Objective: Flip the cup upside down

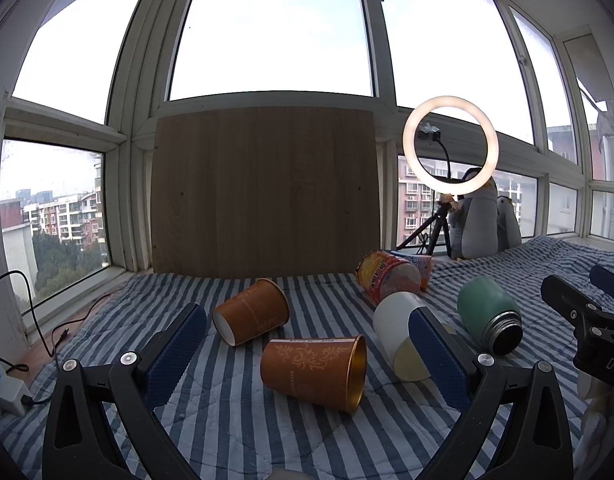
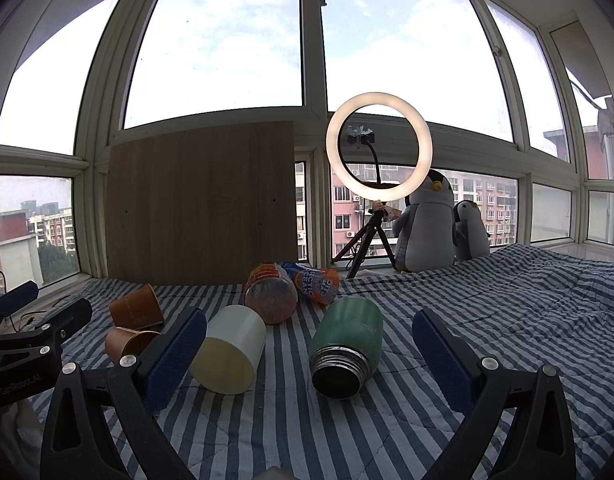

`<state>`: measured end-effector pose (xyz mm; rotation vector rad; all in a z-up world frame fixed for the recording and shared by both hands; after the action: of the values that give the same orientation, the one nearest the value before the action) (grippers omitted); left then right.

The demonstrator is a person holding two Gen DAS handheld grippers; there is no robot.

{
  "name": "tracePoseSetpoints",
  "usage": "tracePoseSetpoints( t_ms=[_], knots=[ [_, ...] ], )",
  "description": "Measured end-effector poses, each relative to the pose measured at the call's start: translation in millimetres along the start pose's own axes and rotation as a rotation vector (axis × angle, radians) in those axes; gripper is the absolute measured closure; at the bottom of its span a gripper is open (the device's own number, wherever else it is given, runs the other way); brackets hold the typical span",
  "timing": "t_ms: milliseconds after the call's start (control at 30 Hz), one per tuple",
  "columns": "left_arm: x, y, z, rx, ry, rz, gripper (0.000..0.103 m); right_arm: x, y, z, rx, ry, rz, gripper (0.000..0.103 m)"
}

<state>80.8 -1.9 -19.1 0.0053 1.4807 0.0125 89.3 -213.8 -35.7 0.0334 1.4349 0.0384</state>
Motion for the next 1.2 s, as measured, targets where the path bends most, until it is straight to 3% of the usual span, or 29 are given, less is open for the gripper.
tracePoseSetpoints(
  t_ms=[1200],
  knots=[
    [1.0, -1.4, 2.3, 0.002, 0.005, 0.000, 0.000, 0.4, 0.6, 0.2, 0.000, -0.003, 0.000, 0.001]
  ],
)
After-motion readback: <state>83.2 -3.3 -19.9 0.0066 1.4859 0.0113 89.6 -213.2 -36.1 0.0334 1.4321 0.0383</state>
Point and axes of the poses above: each gripper's, at about its wrist camera, not at the fingertips, and z roughly the way its jaws point, y to its left, x to its underside, the point moved 8 cm from there along z, roughly the way its jaws point, and after that the axes turned 15 degrees about -y, right-handed, at the moved point
